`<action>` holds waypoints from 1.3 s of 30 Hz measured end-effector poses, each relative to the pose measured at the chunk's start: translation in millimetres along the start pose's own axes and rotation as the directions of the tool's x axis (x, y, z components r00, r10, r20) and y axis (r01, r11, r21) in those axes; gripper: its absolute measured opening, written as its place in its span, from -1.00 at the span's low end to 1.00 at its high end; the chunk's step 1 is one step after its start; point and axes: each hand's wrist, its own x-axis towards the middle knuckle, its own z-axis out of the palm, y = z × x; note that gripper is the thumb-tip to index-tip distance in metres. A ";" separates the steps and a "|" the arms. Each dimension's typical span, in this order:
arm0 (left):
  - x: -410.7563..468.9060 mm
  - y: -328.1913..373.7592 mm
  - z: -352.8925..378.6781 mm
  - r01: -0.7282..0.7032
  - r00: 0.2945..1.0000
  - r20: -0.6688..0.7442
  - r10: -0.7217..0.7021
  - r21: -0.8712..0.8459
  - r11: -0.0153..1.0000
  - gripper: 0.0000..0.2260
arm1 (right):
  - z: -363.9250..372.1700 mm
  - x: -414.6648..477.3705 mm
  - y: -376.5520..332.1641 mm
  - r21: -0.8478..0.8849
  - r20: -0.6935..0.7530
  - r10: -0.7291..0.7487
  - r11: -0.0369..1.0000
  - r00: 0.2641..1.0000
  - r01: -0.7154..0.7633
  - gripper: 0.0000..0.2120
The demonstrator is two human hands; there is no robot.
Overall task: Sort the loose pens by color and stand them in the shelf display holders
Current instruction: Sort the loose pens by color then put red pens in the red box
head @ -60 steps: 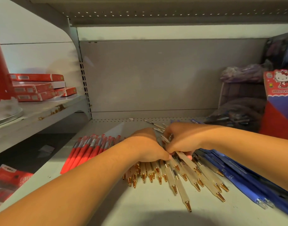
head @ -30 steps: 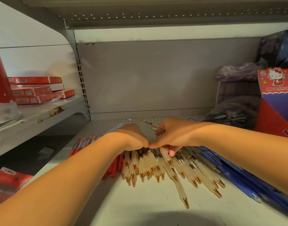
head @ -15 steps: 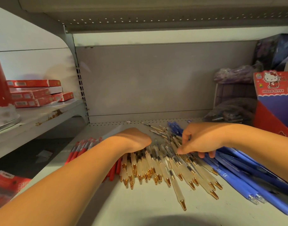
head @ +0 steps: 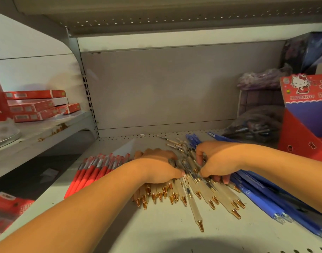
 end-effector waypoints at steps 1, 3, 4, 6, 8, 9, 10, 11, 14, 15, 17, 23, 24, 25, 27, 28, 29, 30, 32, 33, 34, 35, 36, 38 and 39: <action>0.2 -2.5 -1.3 -0.009 1.000 0.020 0.010 -0.025 1.000 -0.51 | -0.1 0.1 0.4 0.007 -0.002 -0.002 1.000 1.000 0.002 -0.81; 0.0 -5.6 -4.4 -0.011 1.000 0.027 0.012 -0.066 0.998 -0.55 | -2.4 0.8 2.8 0.034 -0.025 -0.007 0.999 1.000 0.007 -0.83; -0.4 -5.6 -5.6 -0.009 1.000 0.027 0.011 -0.073 0.997 -0.55 | -4.3 1.2 4.4 0.056 -0.046 -0.012 0.998 0.999 0.015 -0.84; 0.0 -4.3 -5.8 -0.010 0.999 0.030 0.012 -0.056 0.998 -0.53 | -9.3 3.0 5.8 0.135 -0.080 -0.033 0.990 0.996 0.044 -0.83; 1.3 -2.9 -4.6 -0.011 0.999 0.031 0.013 -0.045 0.999 -0.55 | -11.1 4.2 2.6 0.269 -0.077 -0.063 0.960 0.995 0.081 -0.82; 1.5 -2.6 -4.6 -0.016 0.999 0.028 0.018 -0.056 0.998 -0.57 | -9.2 5.1 -0.7 0.317 -0.074 -0.080 0.943 0.994 0.100 -0.81; 1.6 -2.6 -5.2 -0.025 0.999 0.026 0.027 -0.079 0.997 -0.59 | -5.3 6.3 -4.6 0.337 -0.076 -0.099 0.934 0.992 0.119 -0.80; 1.1 -3.0 -6.2 -0.038 0.999 0.023 0.041 -0.110 0.993 -0.61 | 0.1 8.2 -9.0 0.343 -0.077 -0.117 0.929 0.990 0.137 -0.81; 0.5 -7.1 -9.6 -0.067 0.997 0.023 0.073 -0.205 0.977 -0.64 | 16.1 16.9 -20.0 0.337 -0.089 -0.154 0.925 0.984 0.175 -0.83; 0.8 -9.2 -10.2 -0.068 0.997 0.030 0.077 -0.228 0.971 -0.61 | 18.6 20.4 -22.0 0.343 -0.090 -0.158 0.922 0.983 0.180 -0.84; 1.5 -13.8 -10.3 -0.049 0.997 0.043 0.062 -0.257 0.965 -0.49 | 20.6 23.9 -22.8 0.413 -0.069 -0.164 0.893 0.984 0.178 -0.86; 3.1 -18.9 -9.1 -0.053 0.995 0.065 0.075 -0.288 0.956 -0.47 | 19.7 34.3 -16.8 0.516 -0.011 -0.164 0.844 0.986 0.146 -0.90; 2.6 -18.2 -8.8 -0.069 0.993 0.069 0.091 -0.274 0.959 -0.52 | 18.2 35.8 -16.5 0.520 -0.010 -0.158 0.843 0.987 0.140 -0.89; 2.6 -17.4 -8.4 -0.084 0.991 0.077 0.106 -0.245 0.966 -0.58 | 16.5 37.2 -15.9 0.555 -0.005 -0.161 0.821 0.987 0.136 -0.87; 1.8 -16.0 -7.9 -0.102 0.988 0.093 0.121 -0.188 0.977 -0.67 | 13.3 39.2 -13.7 0.644 0.022 -0.193 0.753 0.981 0.134 -0.83; 0.6 -15.7 -7.8 -0.105 0.987 0.098 0.125 -0.181 0.978 -0.67 | 11.7 39.5 -12.6 0.652 0.033 -0.216 0.745 0.976 0.143 -0.83; -0.4 -15.5 -8.1 -0.109 0.987 0.098 0.129 -0.187 0.976 -0.65 | 9.5 40.4 -12.1 0.655 0.040 -0.228 0.741 0.973 0.147 -0.83; -2.0 -15.4 -8.2 -0.115 0.986 0.097 0.136 -0.195 0.974 -0.60 | 6.9 41.9 -11.7 0.666 0.044 -0.216 0.734 0.975 0.133 -0.82; -3.9 -14.0 -7.6 -0.121 0.986 0.092 0.139 -0.176 0.977 -0.51 | -0.3 48.2 -12.8 0.665 0.038 -0.138 0.743 0.990 0.078 -0.78; -3.7 -12.3 -6.5 -0.115 0.988 0.085 0.128 -0.137 0.984 -0.49 | -3.7 53.1 -14.4 0.592 -0.010 -0.096 0.802 0.995 0.083 -0.80; -2.5 -10.0 -4.7 -0.101 0.991 0.074 0.108 -0.092 0.991 -0.47 | -6.3 59.3 -16.3 0.451 -0.093 -0.061 0.887 0.994 0.097 -0.84; -1.5 -6.6 -2.6 -0.085 0.994 0.067 0.089 -0.063 0.994 -0.46 | -6.7 65.6 -19.7 0.289 -0.170 -0.051 0.952 0.984 0.100 -0.86; -0.5 -3.3 -0.5 -0.076 0.994 0.072 0.080 -0.058 0.995 -0.44 | -5.2 71.1 -23.4 0.146 -0.223 -0.058 0.985 0.973 0.092 -0.86; 1.2 1.6 2.3 -0.060 0.994 0.087 0.067 -0.082 0.995 -0.36 | 1.3 79.3 -32.5 -0.002 -0.215 -0.048 0.999 0.975 0.049 -0.85; 1.0 2.2 2.4 -0.047 0.995 0.083 0.055 -0.089 0.995 -0.32 | 4.4 82.8 -36.5 -0.047 -0.192 -0.042 0.998 0.981 0.033 -0.85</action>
